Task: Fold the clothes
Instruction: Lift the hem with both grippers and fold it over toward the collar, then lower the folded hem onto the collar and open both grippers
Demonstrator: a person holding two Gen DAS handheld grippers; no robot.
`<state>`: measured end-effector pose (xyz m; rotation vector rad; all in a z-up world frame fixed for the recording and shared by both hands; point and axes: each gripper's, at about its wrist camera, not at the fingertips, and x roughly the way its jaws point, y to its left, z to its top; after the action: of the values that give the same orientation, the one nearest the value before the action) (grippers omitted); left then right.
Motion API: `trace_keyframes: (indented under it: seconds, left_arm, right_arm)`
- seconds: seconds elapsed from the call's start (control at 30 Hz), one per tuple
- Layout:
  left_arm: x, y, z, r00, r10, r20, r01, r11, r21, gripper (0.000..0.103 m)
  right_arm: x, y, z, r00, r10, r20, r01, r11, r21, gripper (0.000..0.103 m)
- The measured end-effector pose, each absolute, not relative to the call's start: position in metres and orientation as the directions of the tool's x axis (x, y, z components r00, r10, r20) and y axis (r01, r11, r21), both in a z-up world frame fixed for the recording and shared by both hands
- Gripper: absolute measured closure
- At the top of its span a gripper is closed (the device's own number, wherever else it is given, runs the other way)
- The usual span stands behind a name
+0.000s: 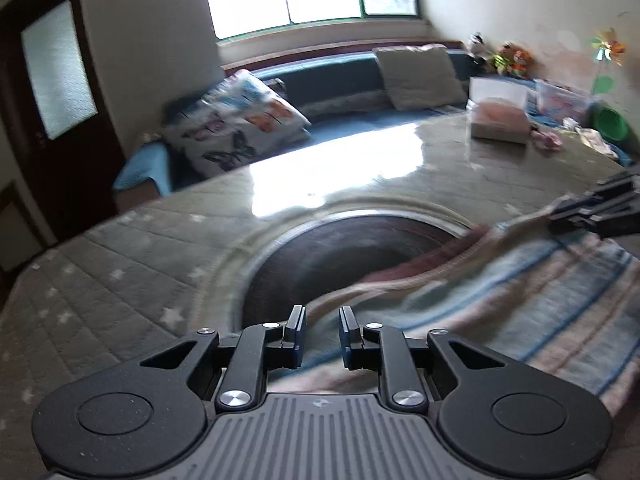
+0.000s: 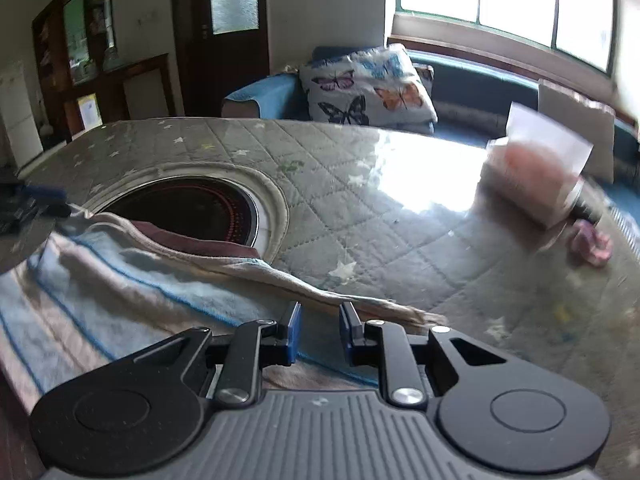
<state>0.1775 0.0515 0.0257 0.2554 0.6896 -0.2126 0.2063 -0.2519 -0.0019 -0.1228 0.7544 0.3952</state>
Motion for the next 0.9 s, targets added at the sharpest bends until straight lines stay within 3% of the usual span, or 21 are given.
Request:
trace_keyframes:
  seconds: [0.3,0.53,0.9]
  left_arm:
    - [0.204,0.067,0.002,0.681,-0.061,-0.729,0.215,0.969,0.120,0.085]
    - [0.203,0.052,0.014,0.684,-0.151,-0.713,0.264,0.963,0.049,0.084]
    - [0.224,0.045,0.002,0.655,-0.162,-0.738,0.262,0.965,0.022,0.082]
  right_arm:
    - [0.223,-0.249,-0.009,0.676,0.277,-0.683,-0.328,0.943,0.058,0.084]
    - [0.218,-0.219,-0.003,0.661,0.338,-0.670,-0.411,0.910,0.054,0.083]
    - [0.214,-0.193,-0.004,0.659,0.362,-0.660,-0.444,0.895,0.047,0.075]
